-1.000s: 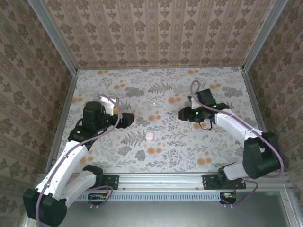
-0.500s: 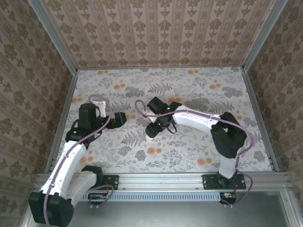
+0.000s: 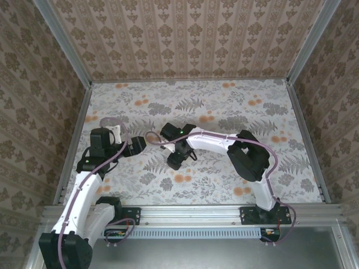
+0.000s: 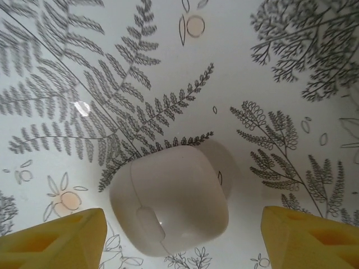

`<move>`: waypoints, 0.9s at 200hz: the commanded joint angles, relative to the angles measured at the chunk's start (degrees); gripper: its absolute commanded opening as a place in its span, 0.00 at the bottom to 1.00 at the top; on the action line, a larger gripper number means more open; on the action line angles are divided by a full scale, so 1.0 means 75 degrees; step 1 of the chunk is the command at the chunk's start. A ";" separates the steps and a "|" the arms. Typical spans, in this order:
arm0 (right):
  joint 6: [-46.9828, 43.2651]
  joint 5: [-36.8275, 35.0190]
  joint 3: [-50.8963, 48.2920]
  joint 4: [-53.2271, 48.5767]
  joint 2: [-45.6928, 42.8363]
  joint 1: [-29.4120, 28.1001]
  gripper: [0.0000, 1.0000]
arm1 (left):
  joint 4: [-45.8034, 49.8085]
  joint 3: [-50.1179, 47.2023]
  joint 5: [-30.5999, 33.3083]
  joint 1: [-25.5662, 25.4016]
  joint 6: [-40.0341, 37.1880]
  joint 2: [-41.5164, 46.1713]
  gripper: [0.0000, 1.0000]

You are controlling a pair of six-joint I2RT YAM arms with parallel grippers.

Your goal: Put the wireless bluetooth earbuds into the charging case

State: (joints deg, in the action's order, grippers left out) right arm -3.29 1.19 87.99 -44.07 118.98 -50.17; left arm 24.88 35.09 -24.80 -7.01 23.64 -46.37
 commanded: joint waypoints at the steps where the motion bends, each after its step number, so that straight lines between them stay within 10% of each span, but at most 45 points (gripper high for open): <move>1: -0.0079 -0.0293 0.0302 -0.0402 0.0265 -0.0034 0.74 | -0.0083 -0.0087 -0.0197 0.0090 0.0143 0.0076 1.00; 90: 0.1318 0.0047 0.0415 -0.0608 0.0352 0.0010 0.43 | -0.0264 -0.0097 -0.0243 0.0173 0.0093 0.0056 1.00; 180: 0.6763 0.1710 -0.1245 0.2910 -0.2947 0.0948 0.48 | -0.3007 -0.0462 -0.0733 -0.1115 -0.0344 0.0765 1.00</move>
State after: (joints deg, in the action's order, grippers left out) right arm 30.92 10.74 80.79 -34.44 105.14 -43.42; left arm 11.66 31.81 -30.94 -10.17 23.49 -42.30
